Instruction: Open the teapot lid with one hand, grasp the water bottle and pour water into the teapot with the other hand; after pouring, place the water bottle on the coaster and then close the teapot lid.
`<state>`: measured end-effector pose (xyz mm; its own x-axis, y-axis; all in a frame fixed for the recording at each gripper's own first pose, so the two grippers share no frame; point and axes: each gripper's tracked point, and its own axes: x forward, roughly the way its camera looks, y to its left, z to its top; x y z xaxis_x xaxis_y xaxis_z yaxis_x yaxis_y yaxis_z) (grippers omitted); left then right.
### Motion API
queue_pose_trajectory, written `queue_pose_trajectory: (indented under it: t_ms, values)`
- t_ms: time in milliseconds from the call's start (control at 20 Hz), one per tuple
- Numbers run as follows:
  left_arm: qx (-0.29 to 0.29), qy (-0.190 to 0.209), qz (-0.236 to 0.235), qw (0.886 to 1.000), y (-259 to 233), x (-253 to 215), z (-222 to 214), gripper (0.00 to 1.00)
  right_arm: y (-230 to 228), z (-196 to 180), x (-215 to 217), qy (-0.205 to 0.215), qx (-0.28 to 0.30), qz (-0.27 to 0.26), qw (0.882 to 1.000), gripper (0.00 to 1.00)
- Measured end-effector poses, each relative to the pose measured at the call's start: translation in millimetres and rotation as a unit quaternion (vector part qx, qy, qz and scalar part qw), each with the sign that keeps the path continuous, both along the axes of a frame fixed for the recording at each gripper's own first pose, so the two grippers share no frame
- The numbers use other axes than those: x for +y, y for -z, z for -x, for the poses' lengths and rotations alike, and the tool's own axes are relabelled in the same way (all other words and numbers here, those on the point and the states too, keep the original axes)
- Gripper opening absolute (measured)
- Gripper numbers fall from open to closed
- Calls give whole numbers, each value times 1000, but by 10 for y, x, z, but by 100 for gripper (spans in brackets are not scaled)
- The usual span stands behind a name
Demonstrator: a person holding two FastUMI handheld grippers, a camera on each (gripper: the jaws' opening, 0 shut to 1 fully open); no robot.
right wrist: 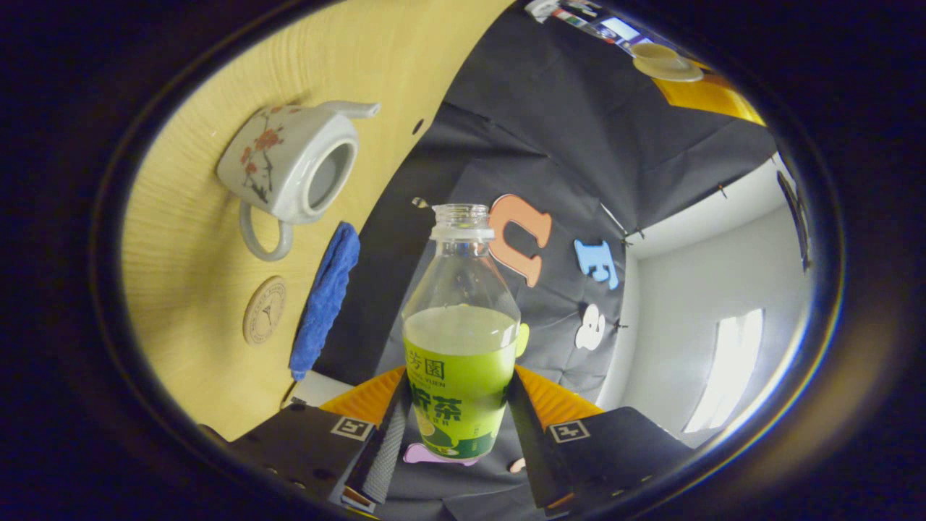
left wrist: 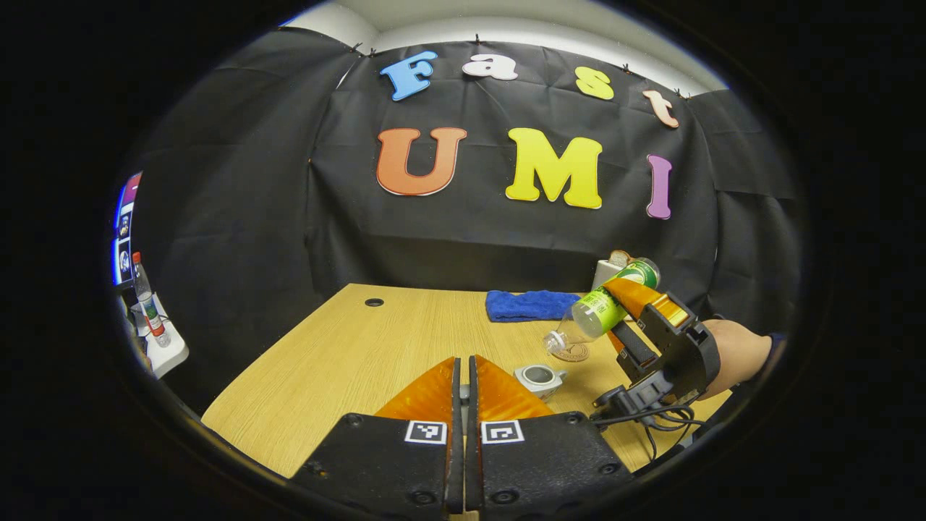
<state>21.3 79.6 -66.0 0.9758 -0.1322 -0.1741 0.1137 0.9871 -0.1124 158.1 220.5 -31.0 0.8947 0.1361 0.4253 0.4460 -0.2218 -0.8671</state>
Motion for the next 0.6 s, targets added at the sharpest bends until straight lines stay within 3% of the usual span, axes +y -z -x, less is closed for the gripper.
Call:
queue_pose_trajectory:
  t_ms: [150,250,400,600]
  values:
    - [-3,0,0,1000,-10,-4,-9,4,-8,1,-127,-13,8,-69,998,72]
    - [-4,-1,1,1000,-19,-8,-7,4,-6,-8,-230,-28,21,-146,989,72]
    - [-5,3,-2,1000,-22,-47,-16,4,-11,-48,-345,-46,48,-268,961,72]
    - [-2,8,-8,1000,0,-140,-27,4,76,-69,-475,-56,99,-377,919,76]
